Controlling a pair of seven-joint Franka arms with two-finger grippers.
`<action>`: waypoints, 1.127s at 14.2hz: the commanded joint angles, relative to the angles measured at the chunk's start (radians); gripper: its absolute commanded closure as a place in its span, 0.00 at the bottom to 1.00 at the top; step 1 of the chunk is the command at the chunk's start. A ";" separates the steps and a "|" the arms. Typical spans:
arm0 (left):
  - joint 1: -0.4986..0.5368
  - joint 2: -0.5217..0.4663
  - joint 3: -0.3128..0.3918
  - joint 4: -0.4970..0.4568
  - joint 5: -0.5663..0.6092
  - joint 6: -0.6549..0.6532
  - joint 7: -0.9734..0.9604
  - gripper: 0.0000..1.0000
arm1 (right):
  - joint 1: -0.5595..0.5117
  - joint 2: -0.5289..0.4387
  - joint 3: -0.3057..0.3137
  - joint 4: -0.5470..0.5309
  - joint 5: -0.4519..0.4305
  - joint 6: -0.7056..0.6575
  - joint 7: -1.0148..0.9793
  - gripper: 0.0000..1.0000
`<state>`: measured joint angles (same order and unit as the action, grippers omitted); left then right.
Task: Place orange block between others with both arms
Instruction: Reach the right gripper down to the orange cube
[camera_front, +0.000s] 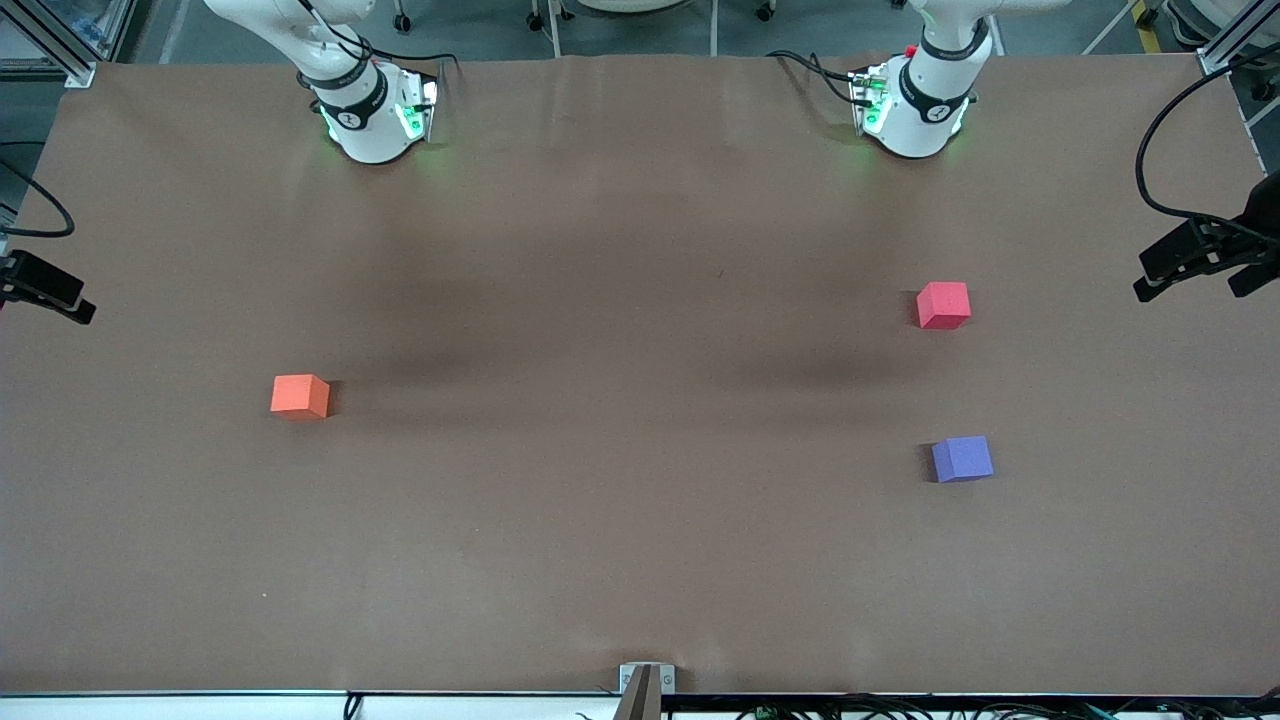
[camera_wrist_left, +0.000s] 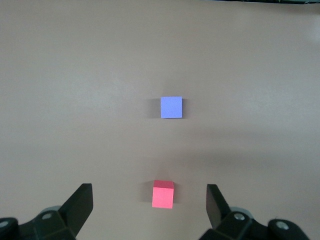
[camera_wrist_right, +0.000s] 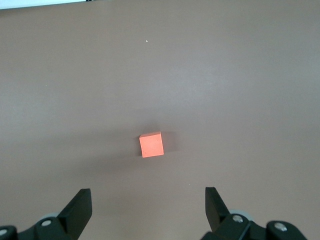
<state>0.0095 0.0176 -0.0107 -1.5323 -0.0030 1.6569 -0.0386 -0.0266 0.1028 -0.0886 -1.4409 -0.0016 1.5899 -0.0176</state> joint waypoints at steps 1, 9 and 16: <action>0.001 -0.005 -0.002 0.009 -0.017 -0.003 -0.006 0.00 | 0.005 -0.032 0.000 -0.051 -0.017 0.002 -0.008 0.00; 0.000 -0.007 -0.009 0.008 0.000 -0.014 -0.038 0.00 | -0.004 0.026 -0.002 -0.143 -0.017 0.034 -0.010 0.00; 0.001 -0.008 -0.009 0.004 0.000 -0.011 -0.038 0.00 | 0.005 0.263 0.000 -0.200 -0.006 0.077 -0.010 0.00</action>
<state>0.0060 0.0176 -0.0144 -1.5310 -0.0031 1.6555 -0.0661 -0.0268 0.3049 -0.0897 -1.6431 -0.0031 1.6514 -0.0191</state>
